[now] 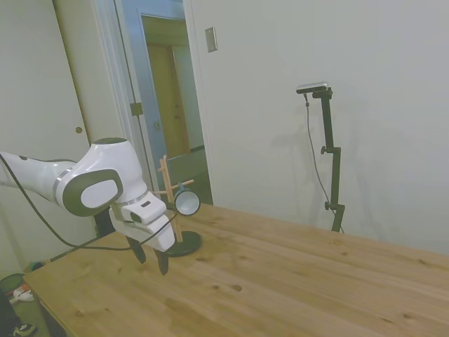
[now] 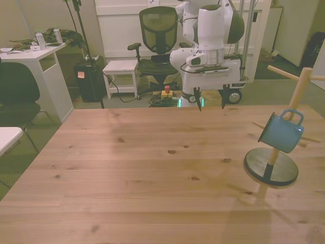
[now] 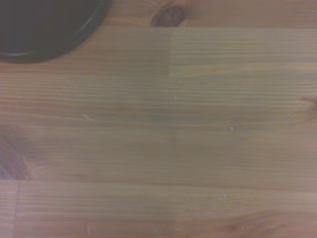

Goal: Unload the mug

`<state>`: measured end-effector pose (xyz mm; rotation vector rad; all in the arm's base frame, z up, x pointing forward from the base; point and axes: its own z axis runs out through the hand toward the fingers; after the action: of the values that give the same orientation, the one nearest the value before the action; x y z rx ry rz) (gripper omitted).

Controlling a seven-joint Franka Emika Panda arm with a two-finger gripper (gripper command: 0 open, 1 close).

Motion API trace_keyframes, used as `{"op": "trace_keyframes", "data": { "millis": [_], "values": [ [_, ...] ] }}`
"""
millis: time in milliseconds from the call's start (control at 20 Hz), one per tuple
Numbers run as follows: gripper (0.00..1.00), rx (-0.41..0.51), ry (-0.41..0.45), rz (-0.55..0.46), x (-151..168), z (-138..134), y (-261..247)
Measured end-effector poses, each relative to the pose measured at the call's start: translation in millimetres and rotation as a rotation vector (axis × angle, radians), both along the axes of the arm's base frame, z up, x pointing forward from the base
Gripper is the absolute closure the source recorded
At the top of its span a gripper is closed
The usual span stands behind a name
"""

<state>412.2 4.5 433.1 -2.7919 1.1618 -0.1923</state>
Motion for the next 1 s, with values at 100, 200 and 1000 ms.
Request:
{"op": "trace_keyframes", "data": {
  "millis": [100, 200, 1000],
  "values": [
    [0.00, 0.001, 0.009, 0.000, -1, -1, 0],
    [0.00, 0.002, 0.005, -0.003, 0, 1, -2],
    [0.00, 0.014, -0.229, 0.045, 100, 54, -49]
  ]
}}
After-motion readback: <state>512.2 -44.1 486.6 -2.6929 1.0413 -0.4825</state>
